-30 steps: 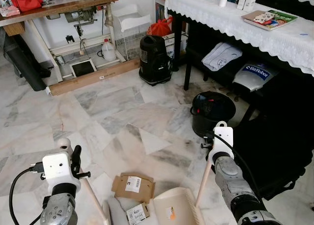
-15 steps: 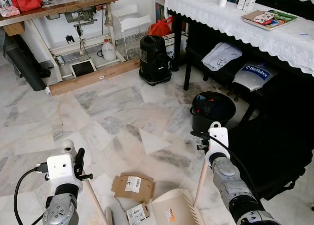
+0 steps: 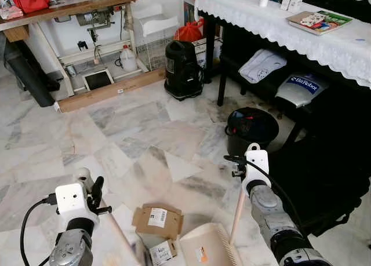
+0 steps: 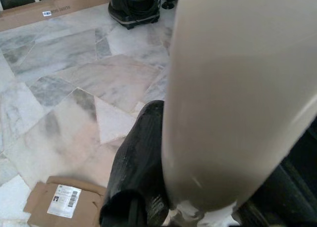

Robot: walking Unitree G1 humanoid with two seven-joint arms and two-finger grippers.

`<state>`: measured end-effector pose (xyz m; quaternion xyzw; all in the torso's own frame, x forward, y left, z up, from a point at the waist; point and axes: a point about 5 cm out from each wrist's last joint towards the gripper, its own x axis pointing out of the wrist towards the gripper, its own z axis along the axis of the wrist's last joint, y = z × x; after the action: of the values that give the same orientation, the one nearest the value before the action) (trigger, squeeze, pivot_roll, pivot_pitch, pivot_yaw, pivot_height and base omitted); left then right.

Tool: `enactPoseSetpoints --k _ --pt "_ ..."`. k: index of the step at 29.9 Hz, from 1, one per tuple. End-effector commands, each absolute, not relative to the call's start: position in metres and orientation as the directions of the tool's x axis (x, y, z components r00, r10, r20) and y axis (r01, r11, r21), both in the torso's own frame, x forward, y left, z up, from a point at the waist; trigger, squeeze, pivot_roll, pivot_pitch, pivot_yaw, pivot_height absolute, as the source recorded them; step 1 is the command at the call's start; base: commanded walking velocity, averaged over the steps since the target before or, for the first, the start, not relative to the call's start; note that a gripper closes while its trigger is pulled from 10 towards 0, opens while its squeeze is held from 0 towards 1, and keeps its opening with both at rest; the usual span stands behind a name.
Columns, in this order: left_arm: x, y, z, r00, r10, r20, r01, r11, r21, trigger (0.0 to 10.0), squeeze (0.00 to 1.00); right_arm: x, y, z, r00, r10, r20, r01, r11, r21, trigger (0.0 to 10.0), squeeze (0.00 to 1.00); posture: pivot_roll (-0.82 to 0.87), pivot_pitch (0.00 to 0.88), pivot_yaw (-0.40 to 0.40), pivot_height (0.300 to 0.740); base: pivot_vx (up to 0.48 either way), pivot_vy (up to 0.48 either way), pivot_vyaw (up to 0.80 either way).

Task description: Sweep floor

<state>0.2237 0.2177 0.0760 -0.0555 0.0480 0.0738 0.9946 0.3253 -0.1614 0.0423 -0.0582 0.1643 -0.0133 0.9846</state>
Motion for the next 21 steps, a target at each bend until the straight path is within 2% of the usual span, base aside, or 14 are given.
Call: enactPoseSetpoints --k 1,5,10,15,21 --pt "0.223 0.217 0.079 0.989 0.104 -0.106 -0.119 0.982 -0.146 10.0 0.00 0.324 -0.161 0.038 0.936 -0.048 -0.348 0.001 0.991 -0.133 10.0 0.00 -0.14 0.095 0.061 0.740 0.000 0.000 0.00" --pt "0.221 0.215 0.082 0.993 0.033 -0.113 -0.058 0.971 -0.232 10.0 0.00 0.324 -0.160 0.038 0.936 -0.044 -0.349 -0.004 0.991 -0.134 10.0 0.00 -0.14 0.096 0.061 0.740 0.000 0.000 0.00" --pt "0.221 0.213 0.089 0.996 0.007 -0.087 -0.035 0.946 -0.323 10.0 0.00 0.324 -0.160 0.038 0.935 -0.041 -0.354 -0.008 0.991 -0.135 10.0 0.00 -0.13 0.096 0.059 0.740 0.000 0.000 0.00" --pt "0.222 0.204 0.105 0.999 -0.051 -0.014 0.039 0.885 -0.464 10.0 0.00 0.325 -0.159 0.038 0.934 -0.036 -0.356 -0.013 0.991 -0.136 10.0 0.00 -0.13 0.095 0.057 0.740 0.000 0.000 0.00" --pt "0.222 0.204 0.122 0.997 -0.060 0.048 0.076 0.855 -0.513 10.0 0.00 0.325 -0.159 0.038 0.933 -0.034 -0.358 -0.016 0.990 -0.137 10.0 0.00 -0.13 0.094 0.056 0.740 0.000 0.000 0.00"
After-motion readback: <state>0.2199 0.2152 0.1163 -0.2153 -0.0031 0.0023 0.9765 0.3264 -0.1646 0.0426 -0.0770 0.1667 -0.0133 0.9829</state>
